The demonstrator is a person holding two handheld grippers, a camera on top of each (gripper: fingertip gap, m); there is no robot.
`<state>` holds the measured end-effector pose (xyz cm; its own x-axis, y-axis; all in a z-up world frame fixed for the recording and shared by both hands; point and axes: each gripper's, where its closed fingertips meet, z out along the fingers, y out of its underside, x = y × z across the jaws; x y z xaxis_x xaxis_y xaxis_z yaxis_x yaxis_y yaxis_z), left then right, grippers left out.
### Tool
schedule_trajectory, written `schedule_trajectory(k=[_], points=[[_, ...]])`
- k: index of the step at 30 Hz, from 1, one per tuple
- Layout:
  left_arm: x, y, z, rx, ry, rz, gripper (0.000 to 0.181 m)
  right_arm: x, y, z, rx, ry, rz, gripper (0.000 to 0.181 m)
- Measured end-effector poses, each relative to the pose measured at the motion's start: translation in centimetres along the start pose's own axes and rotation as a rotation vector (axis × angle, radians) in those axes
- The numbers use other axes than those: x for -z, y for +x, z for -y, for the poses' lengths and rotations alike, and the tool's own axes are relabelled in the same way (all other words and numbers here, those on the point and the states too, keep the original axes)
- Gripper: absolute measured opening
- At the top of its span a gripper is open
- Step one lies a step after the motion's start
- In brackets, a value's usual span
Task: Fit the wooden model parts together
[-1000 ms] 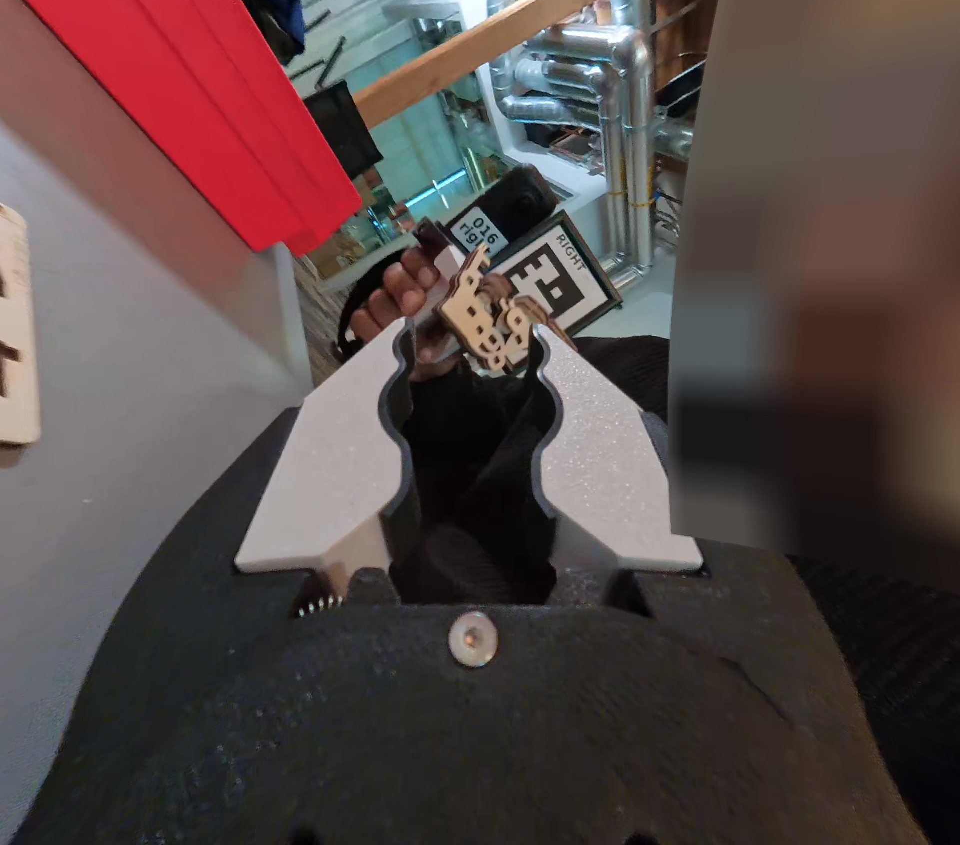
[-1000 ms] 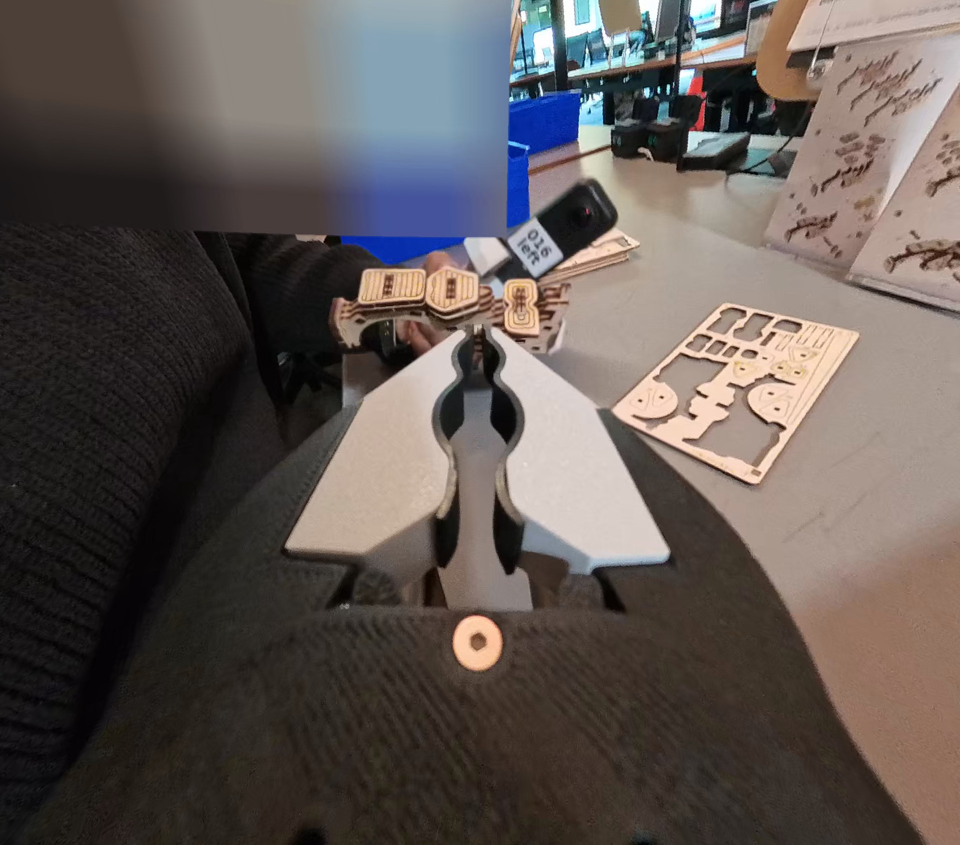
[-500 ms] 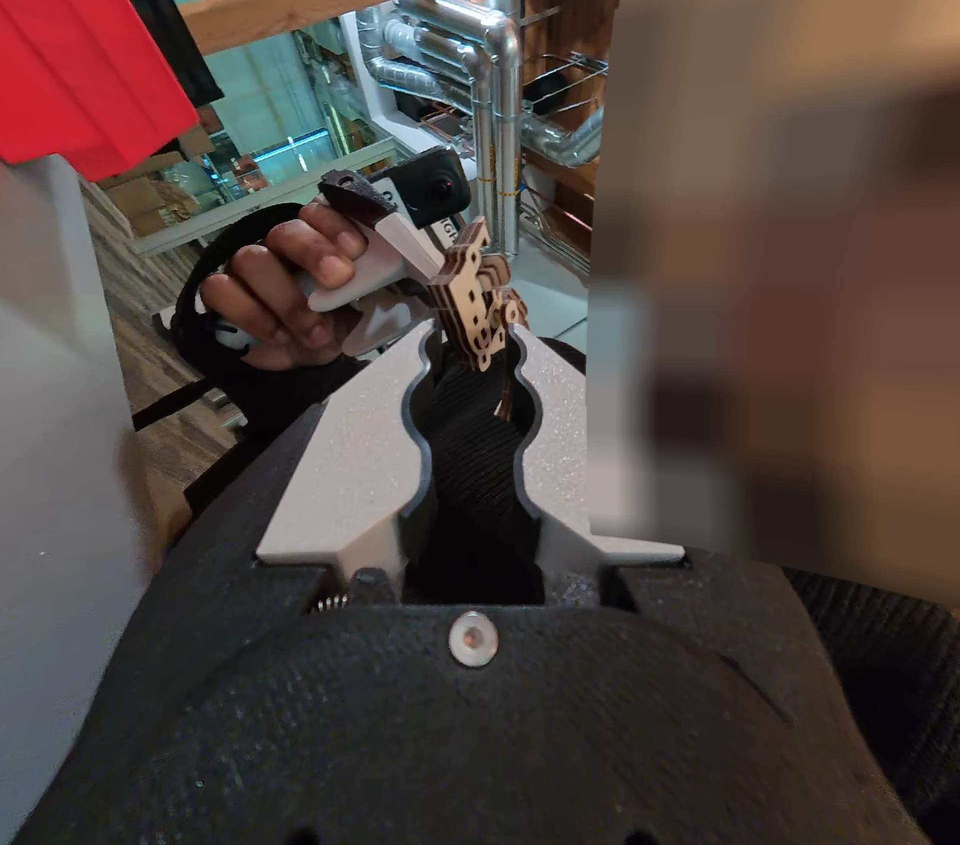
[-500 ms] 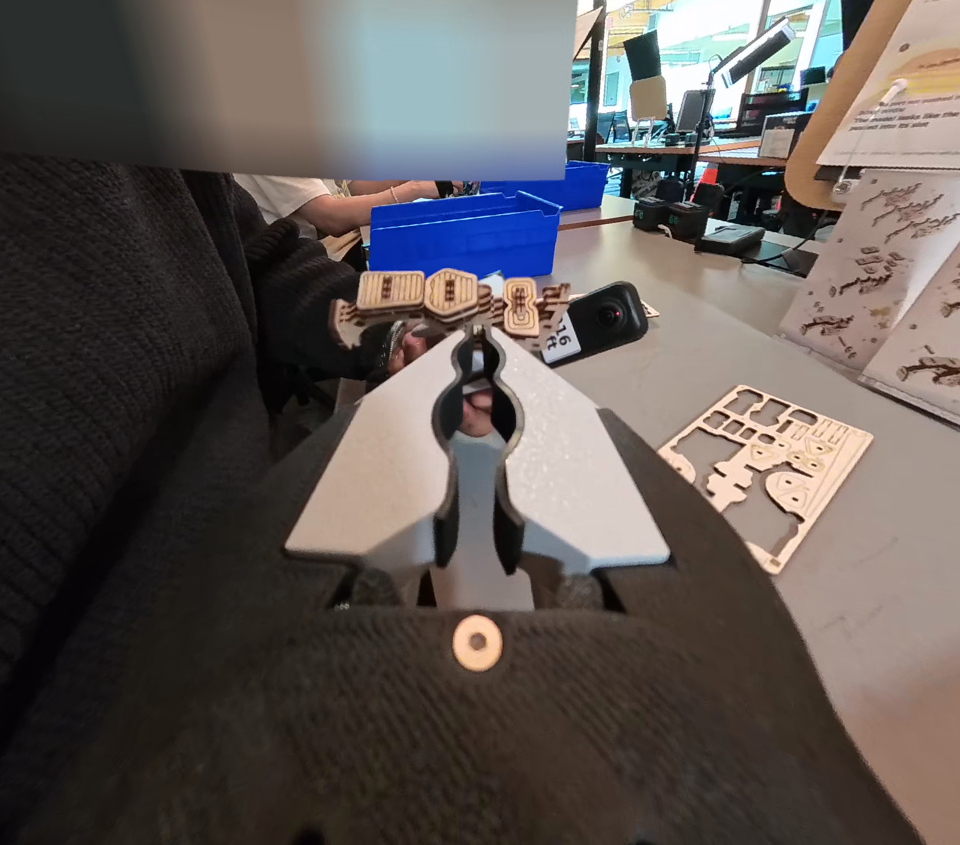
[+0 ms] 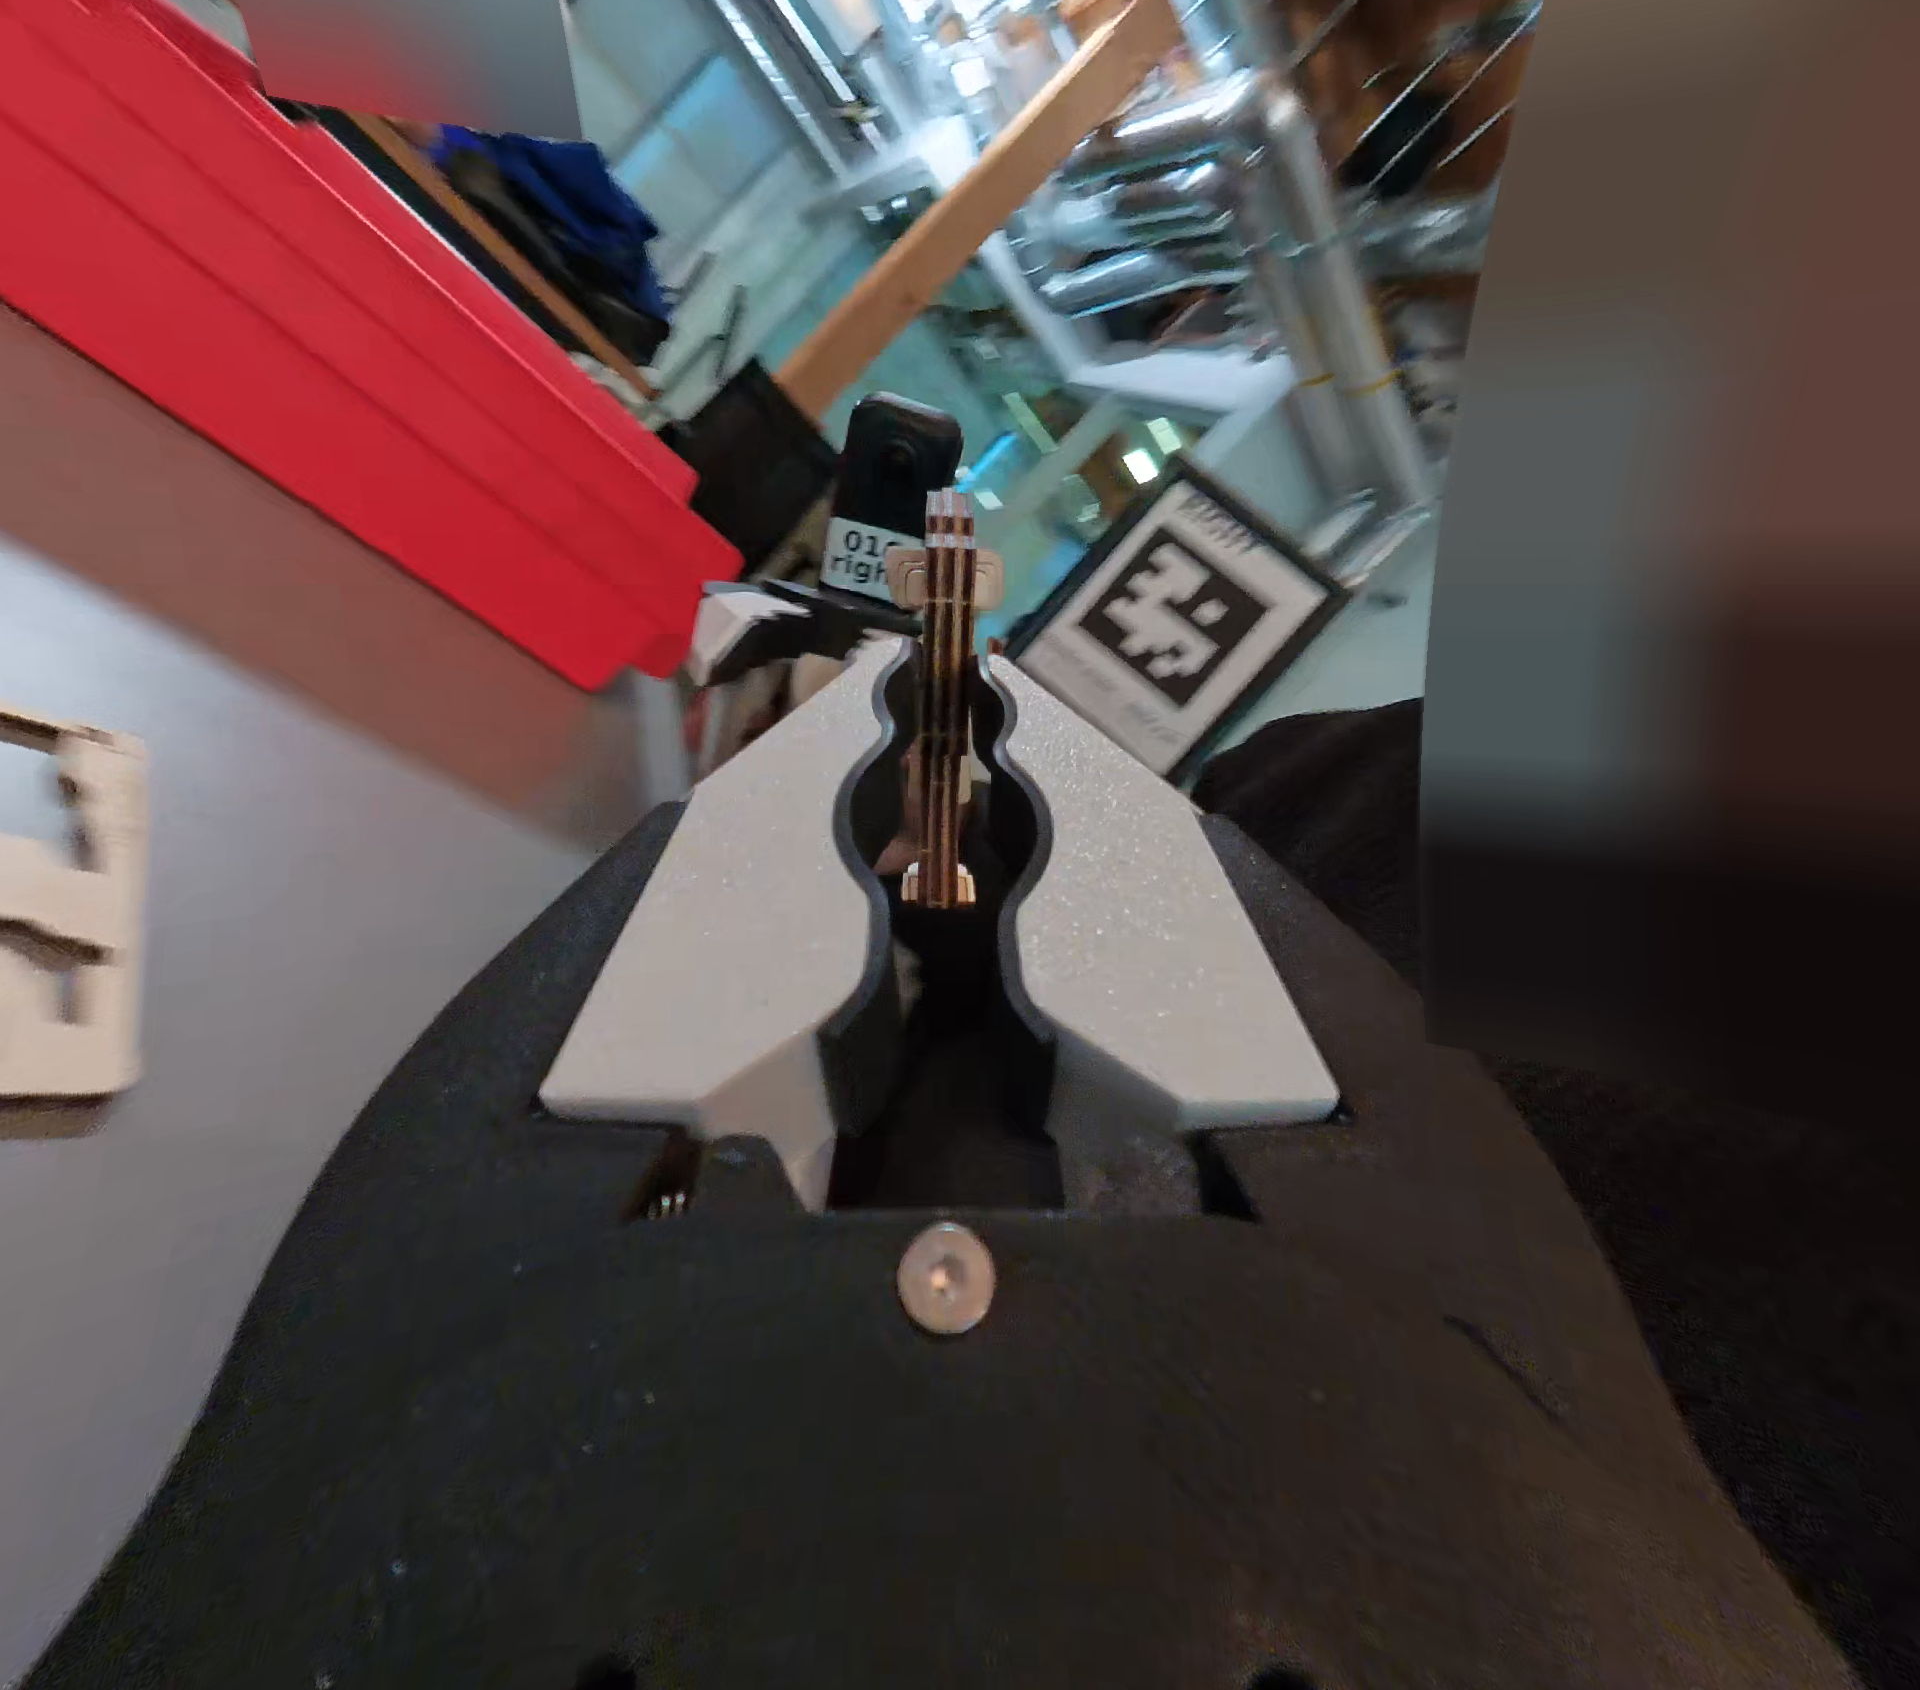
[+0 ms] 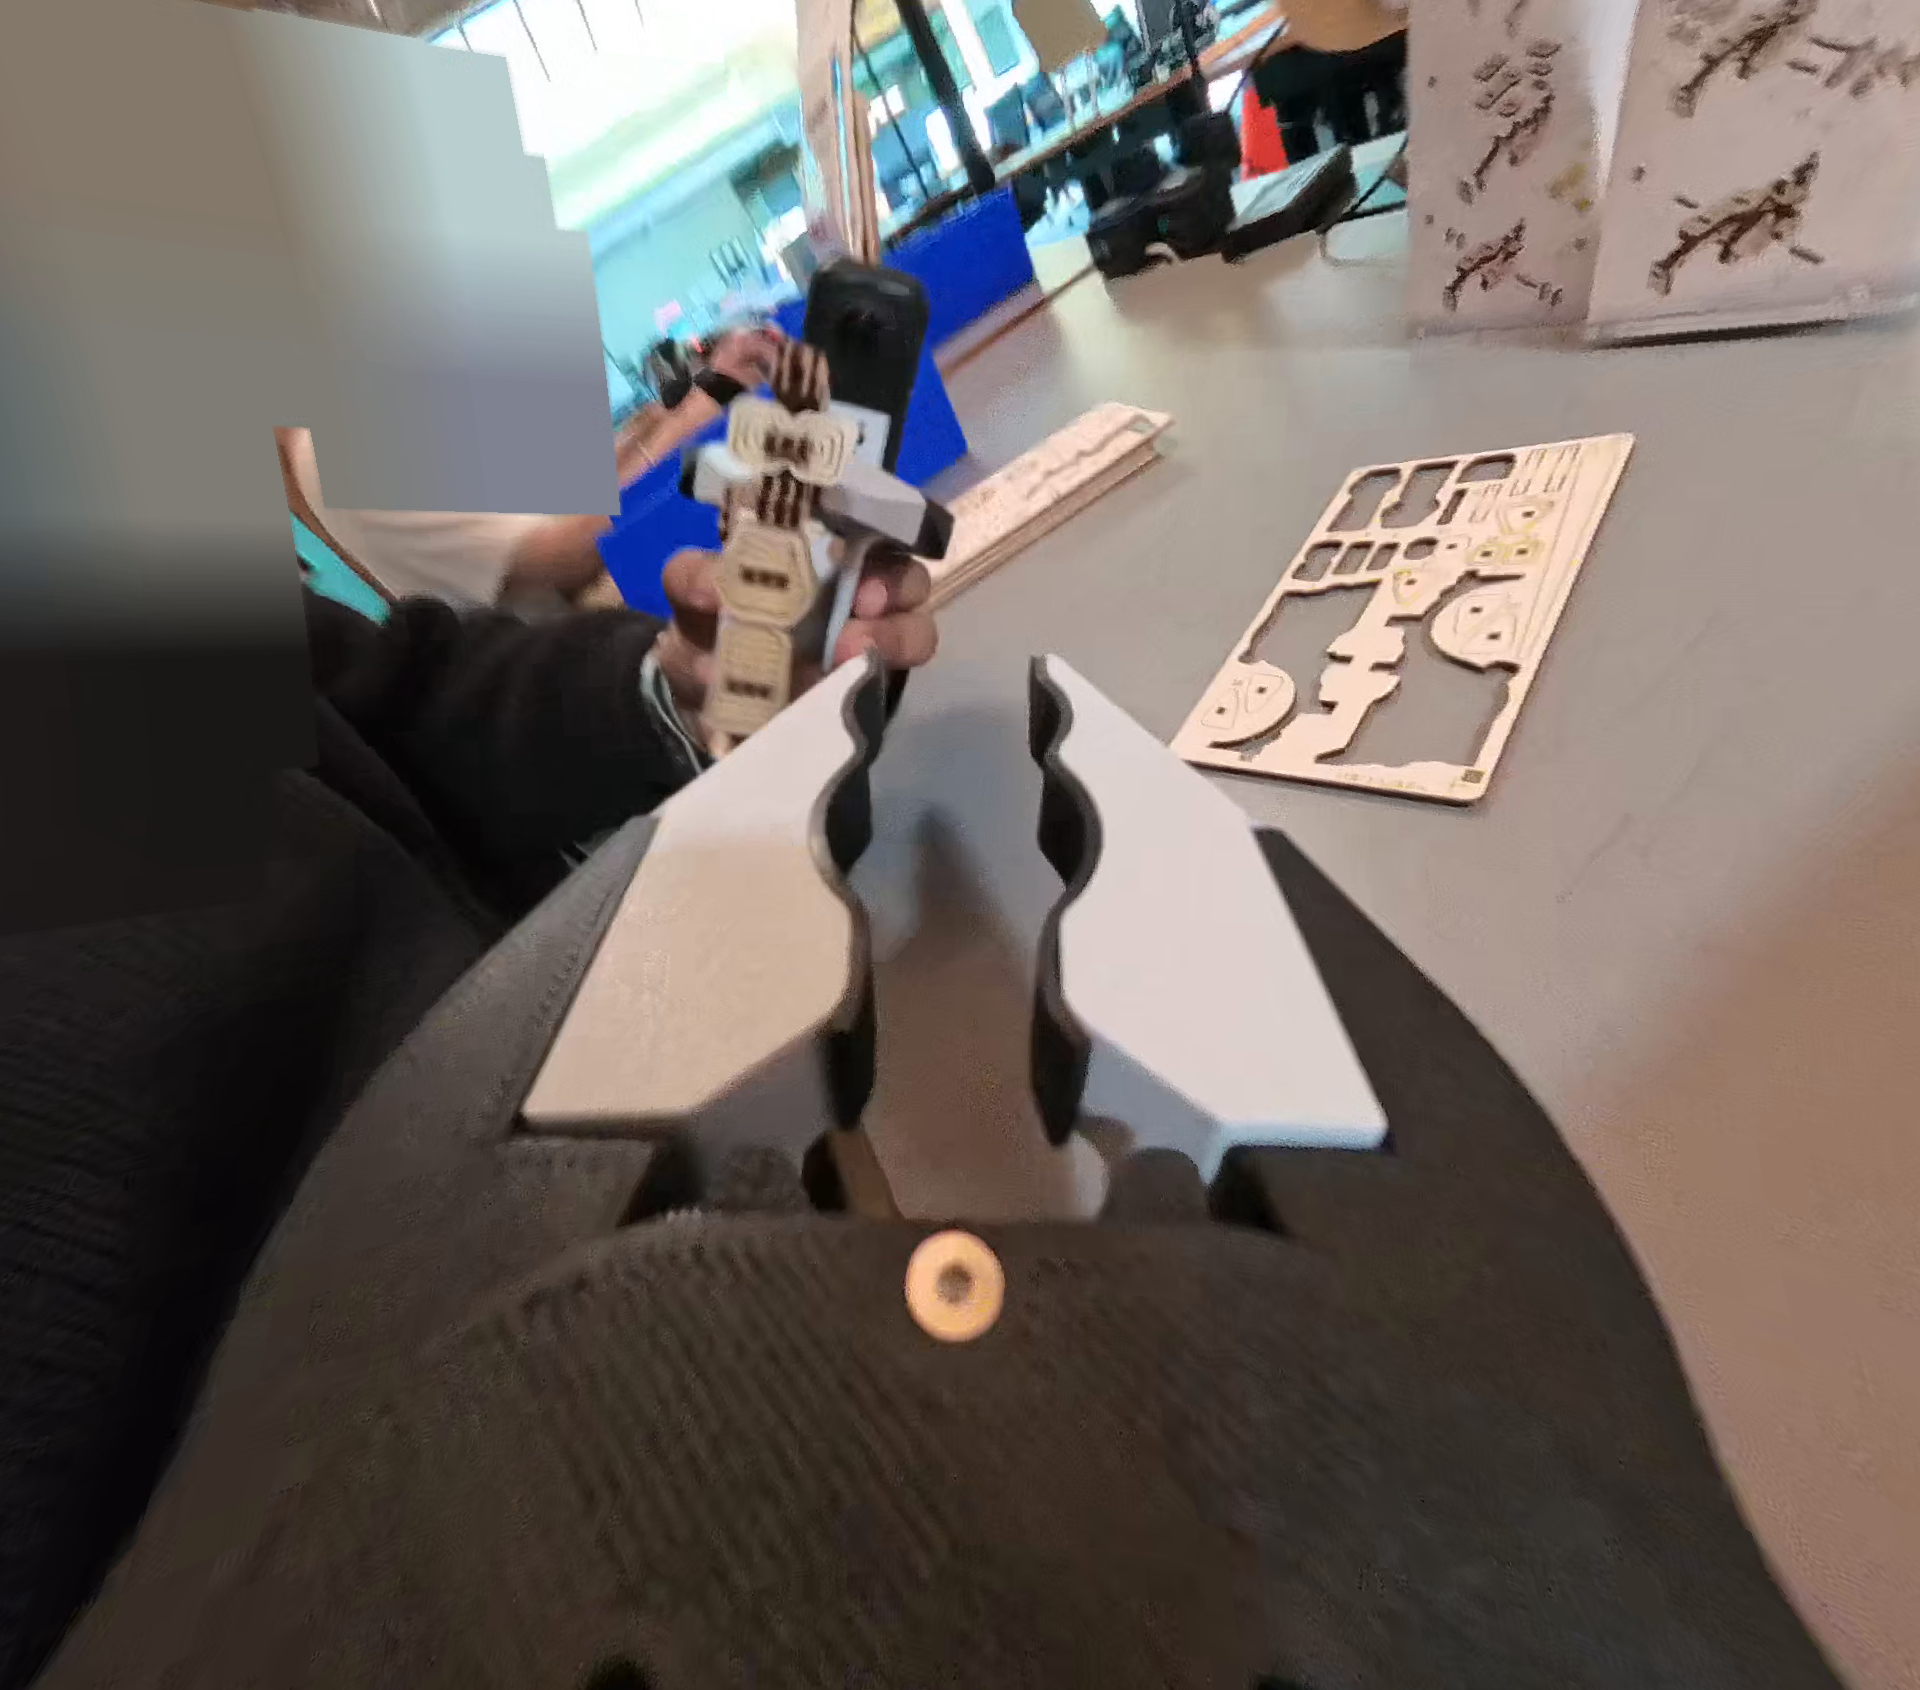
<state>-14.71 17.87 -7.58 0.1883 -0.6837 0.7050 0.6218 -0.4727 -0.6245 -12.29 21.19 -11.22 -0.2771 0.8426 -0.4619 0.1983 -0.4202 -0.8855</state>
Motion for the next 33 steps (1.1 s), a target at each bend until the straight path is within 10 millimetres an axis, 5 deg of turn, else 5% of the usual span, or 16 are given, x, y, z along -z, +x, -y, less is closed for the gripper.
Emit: schedule_trajectory(k=[1,6,14,33], points=[[0.1,-0.2,0.1,-0.063,-0.013,0.042,0.006,0.4,0.2,0.5,-0.059,0.037,0.015,0.027],[-0.2,-0.5,-0.6,-0.242,-0.09,0.138,0.007,1.2,0.0,2.0,-0.226,0.143,0.117,0.032],[-0.8,-1.1,-2.3,-0.395,-0.198,0.221,0.006,-0.2,-2.0,0.0,-0.039,-0.004,0.122,0.037],[-1.3,-1.6,-3.6,-0.288,-0.219,0.194,0.018,-0.4,-3.0,-0.7,-0.031,-0.044,0.179,0.015]])
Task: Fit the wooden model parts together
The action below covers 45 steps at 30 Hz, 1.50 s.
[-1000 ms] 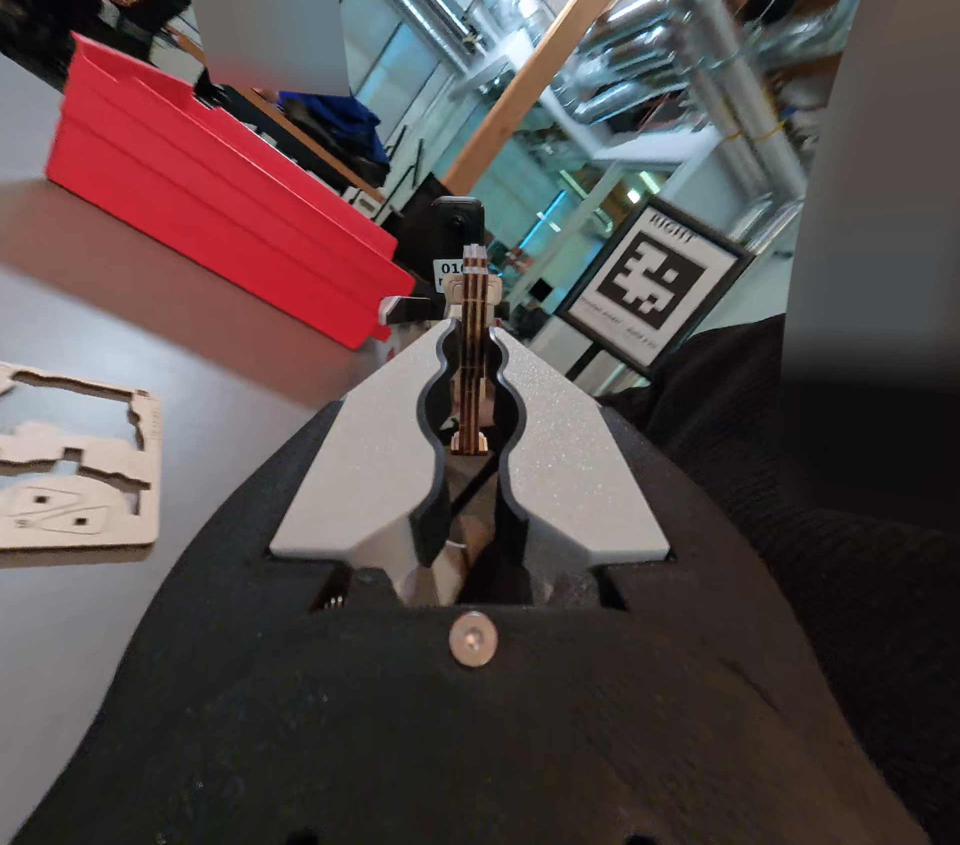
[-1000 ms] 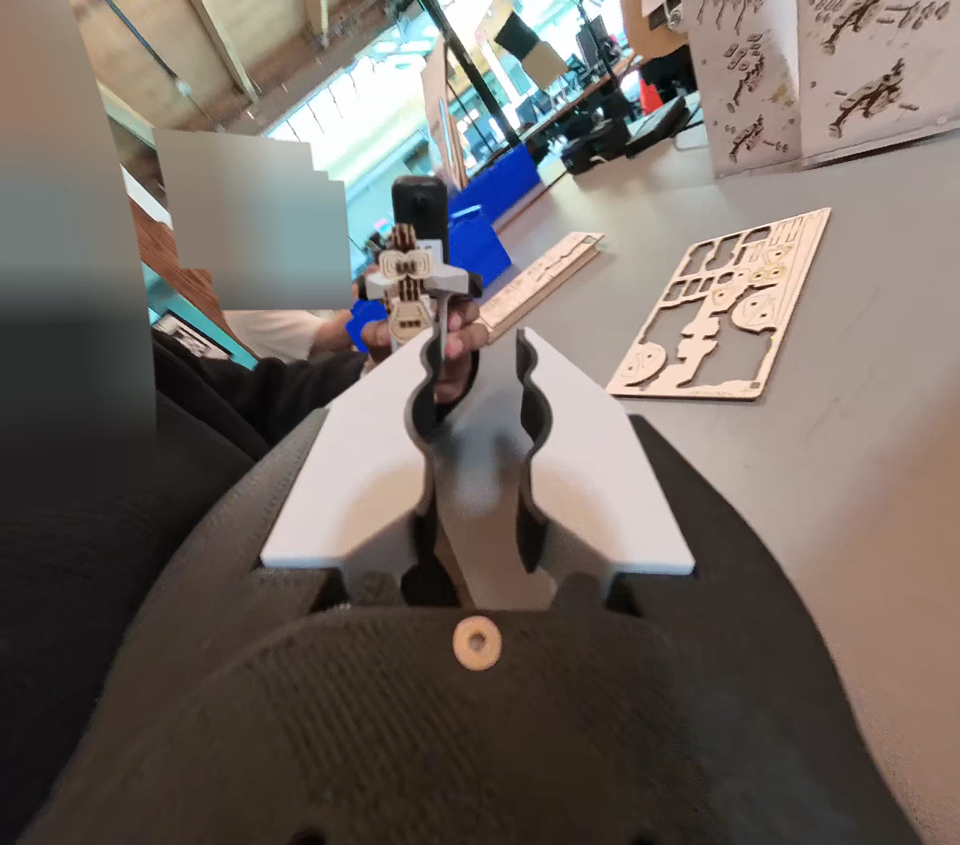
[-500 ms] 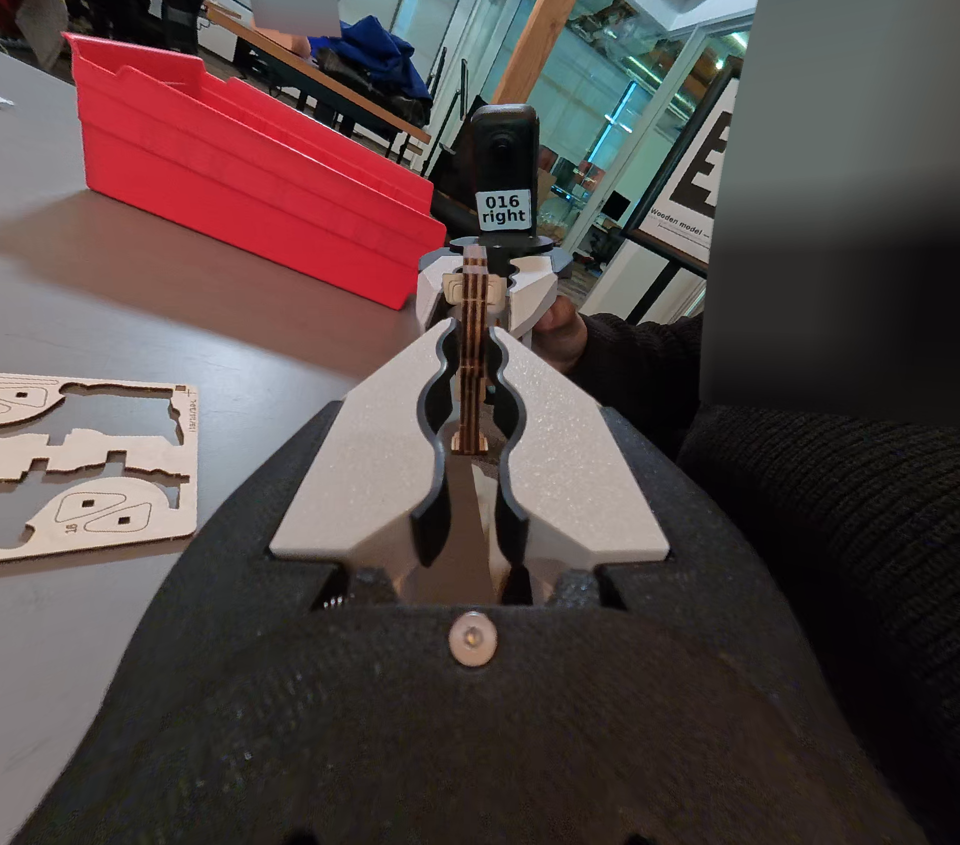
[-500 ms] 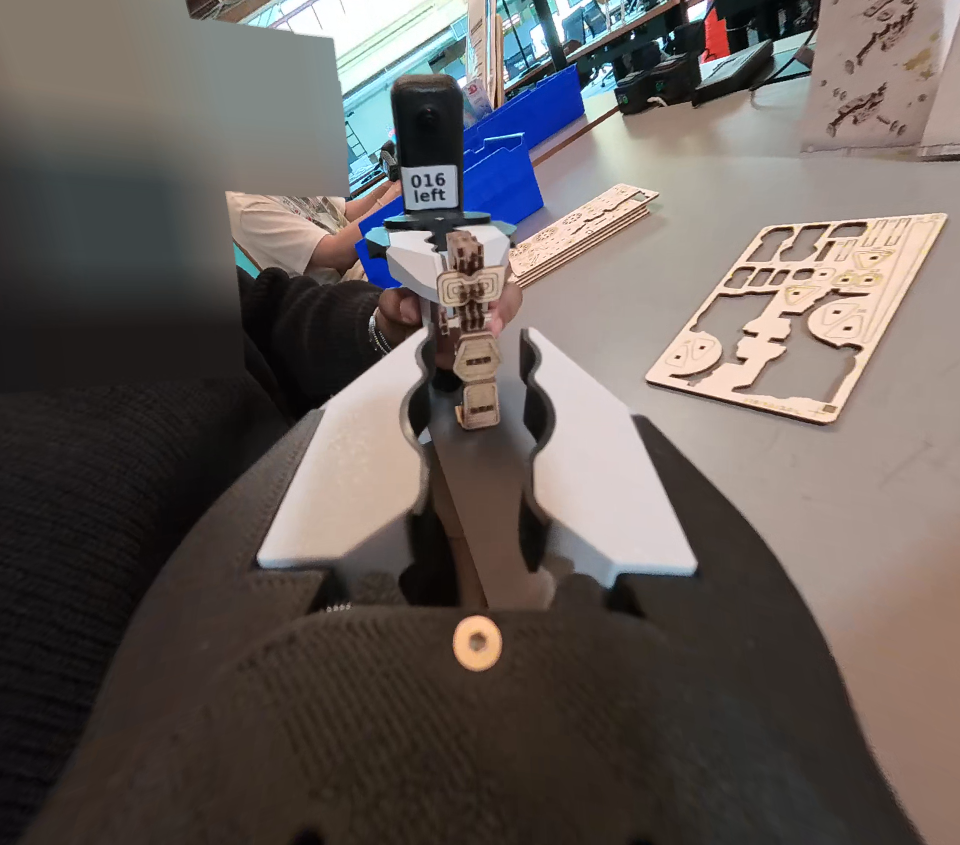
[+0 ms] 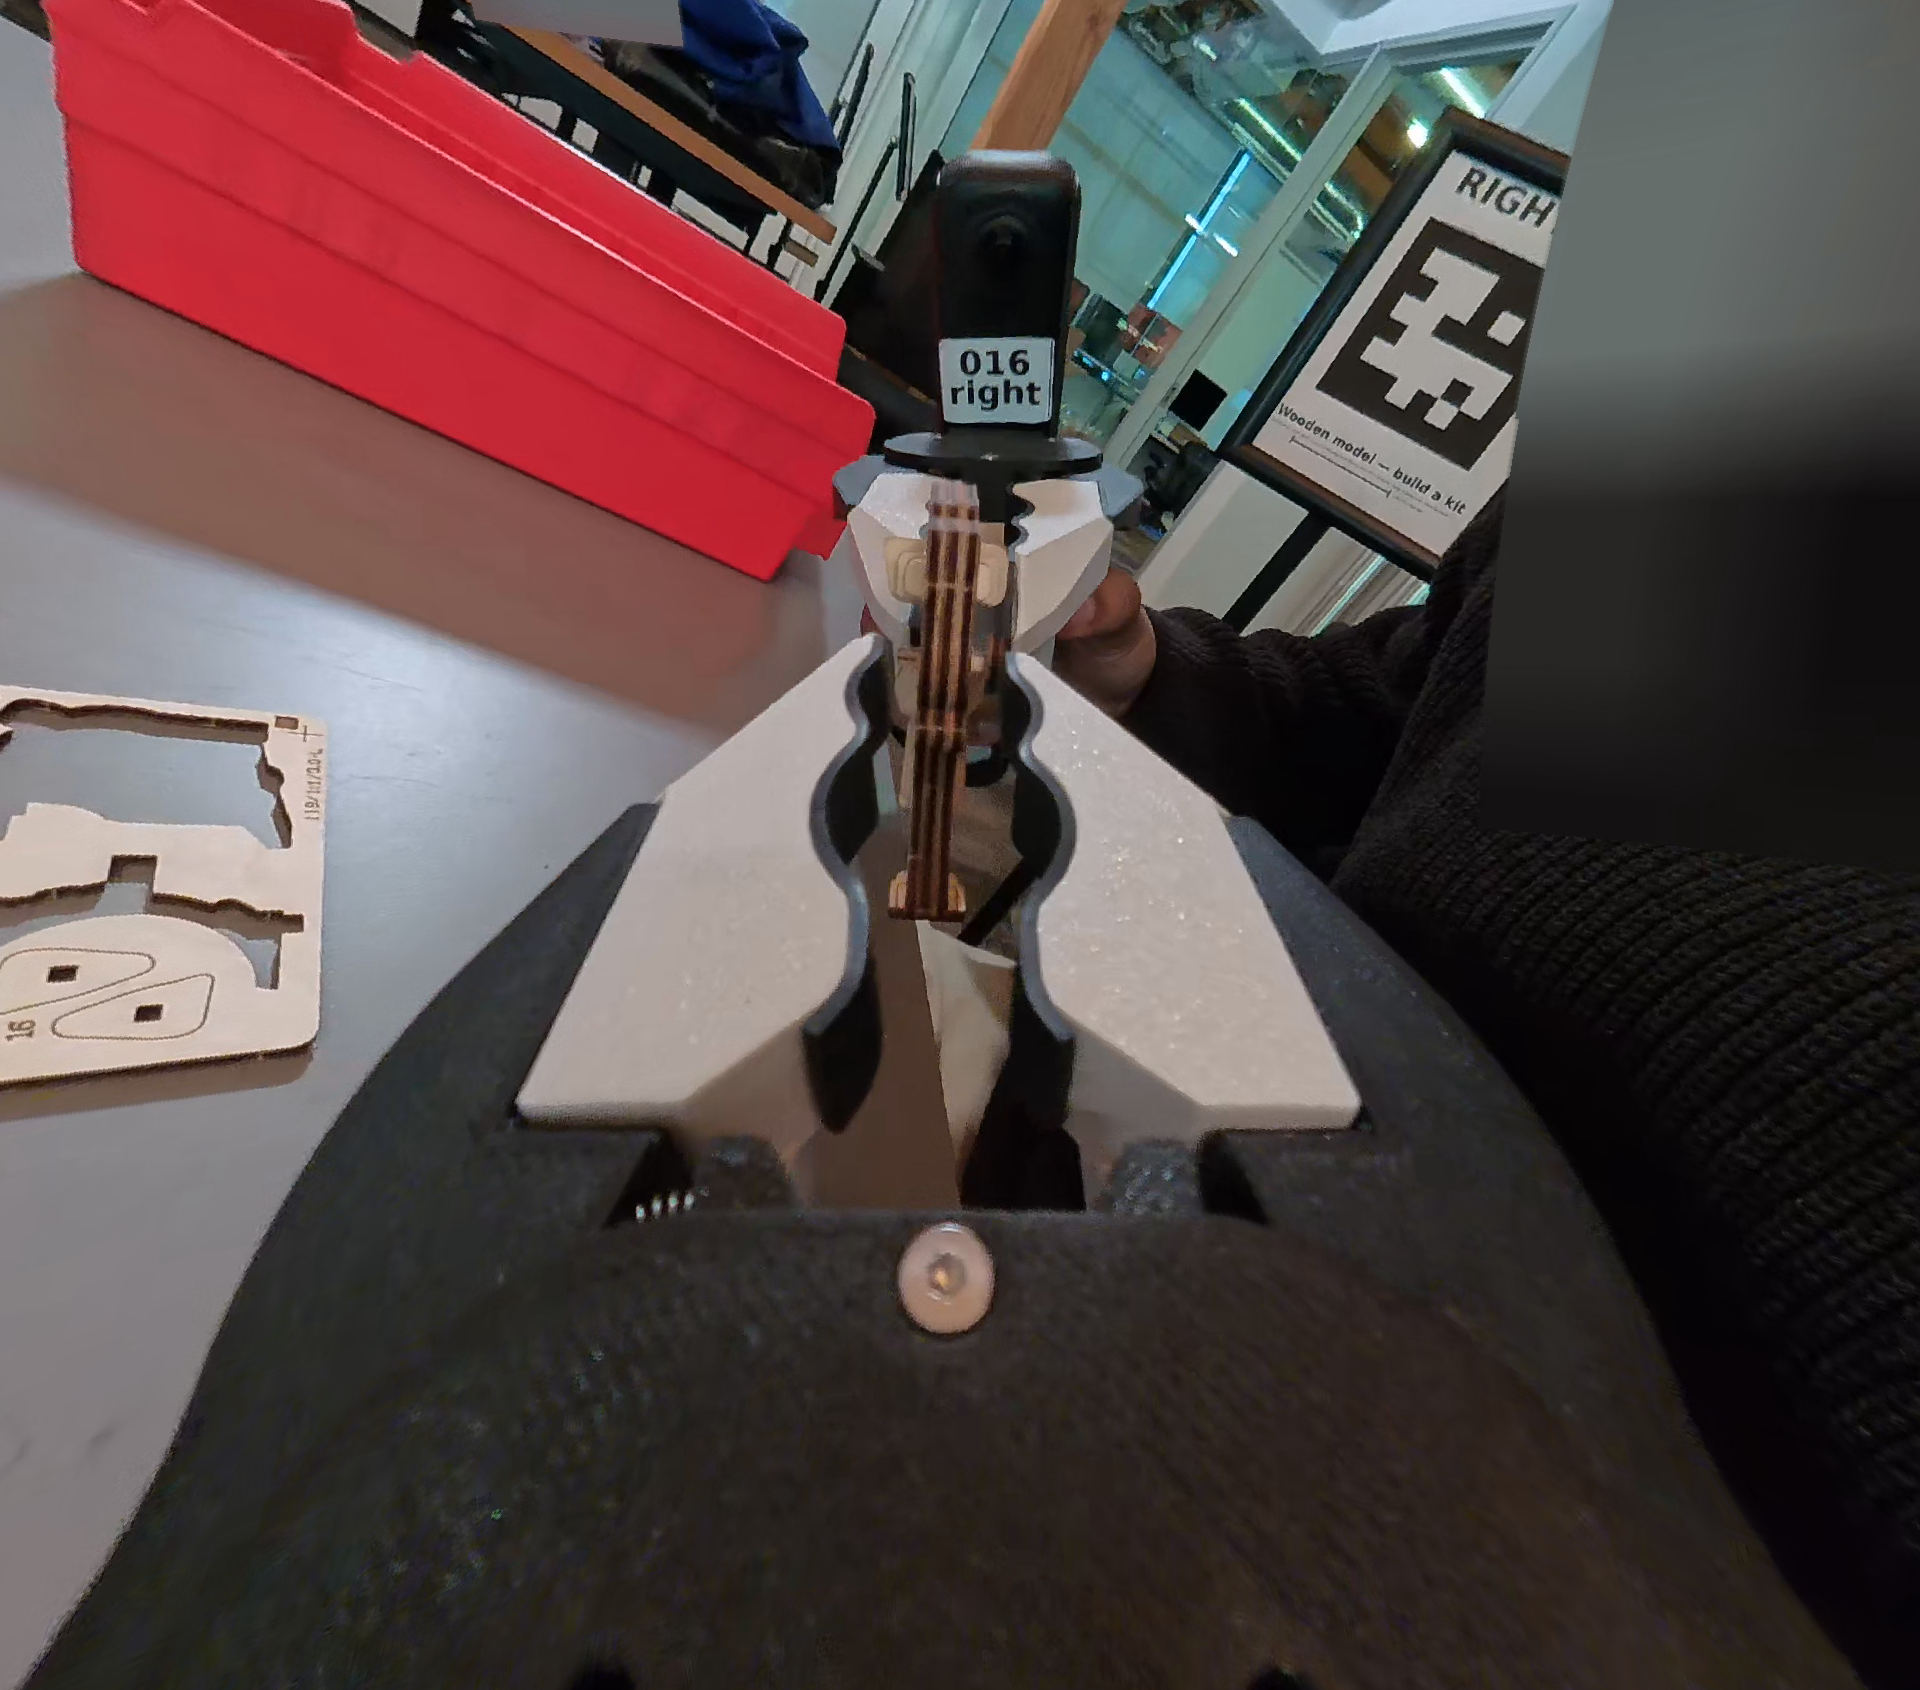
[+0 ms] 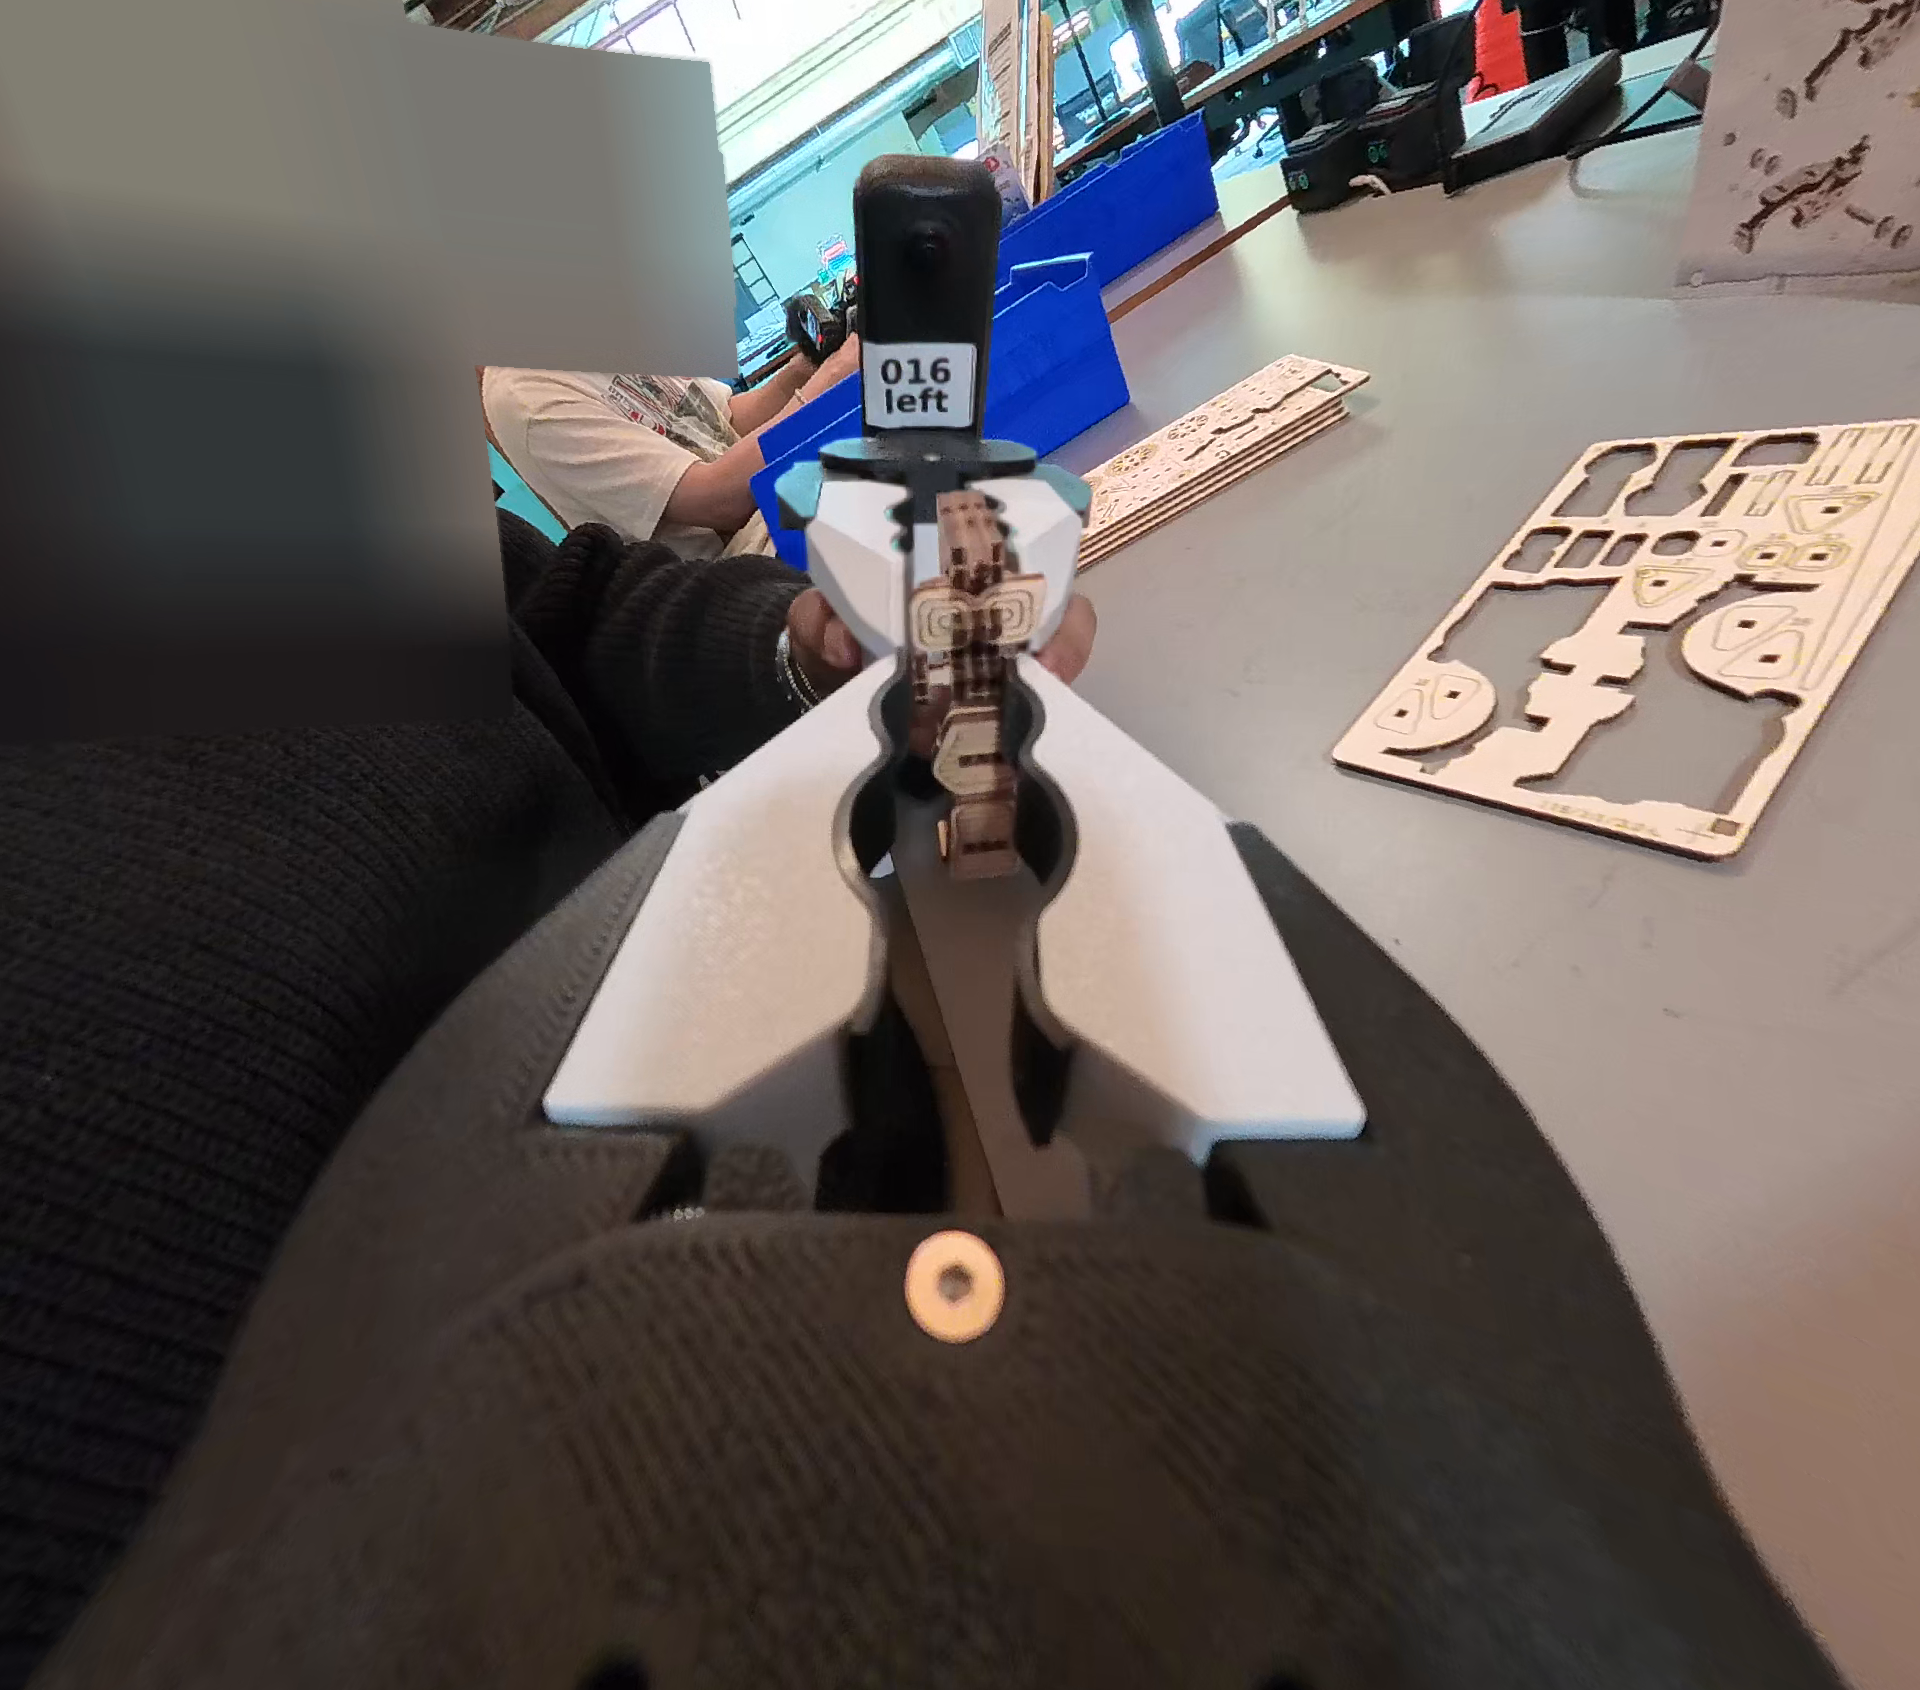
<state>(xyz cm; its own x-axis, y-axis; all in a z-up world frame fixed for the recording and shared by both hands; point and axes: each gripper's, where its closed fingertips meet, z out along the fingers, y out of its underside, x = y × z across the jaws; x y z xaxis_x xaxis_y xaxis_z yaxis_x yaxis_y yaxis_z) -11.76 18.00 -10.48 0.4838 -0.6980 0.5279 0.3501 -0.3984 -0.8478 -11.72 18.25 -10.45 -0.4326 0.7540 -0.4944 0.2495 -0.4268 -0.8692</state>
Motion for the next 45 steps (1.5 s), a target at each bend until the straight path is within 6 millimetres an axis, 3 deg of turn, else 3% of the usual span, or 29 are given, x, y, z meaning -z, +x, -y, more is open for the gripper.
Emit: schedule_trajectory(k=[4,12,24,27,31,35,39,45], points=[[-0.5,0.0,-1.0,-0.031,-0.057,0.017,0.026,0.0,-0.1,0.1,0.005,0.005,0.003,0.016],[-0.4,0.3,-0.8,-0.034,-0.049,-0.001,0.019,-0.1,-0.4,-0.2,0.006,-0.012,0.013,0.016],[-0.5,1.3,-1.0,-0.149,-0.074,-0.012,0.023,-0.4,-1.5,-0.2,0.019,-0.015,0.078,0.015],[-0.3,2.2,-0.6,-0.278,-0.058,-0.005,0.021,-0.3,-2.5,0.2,0.128,-0.007,0.092,0.015],[-0.1,3.6,-0.1,-0.461,-0.03,0.007,0.021,-0.1,-4.1,0.6,0.4,-0.01,0.067,0.015],[-0.1,4.9,0.1,-0.527,-0.009,-0.012,0.02,0.0,-5.4,0.8,0.586,-0.017,0.041,0.015],[0.1,5.3,0.5,-0.531,0.008,-0.024,0.02,0.2,-5.8,0.9,0.639,-0.019,0.036,0.015],[0.0,4.9,0.2,-0.496,-0.001,-0.028,0.017,0.2,-5.3,0.6,0.572,-0.027,0.051,0.015]])
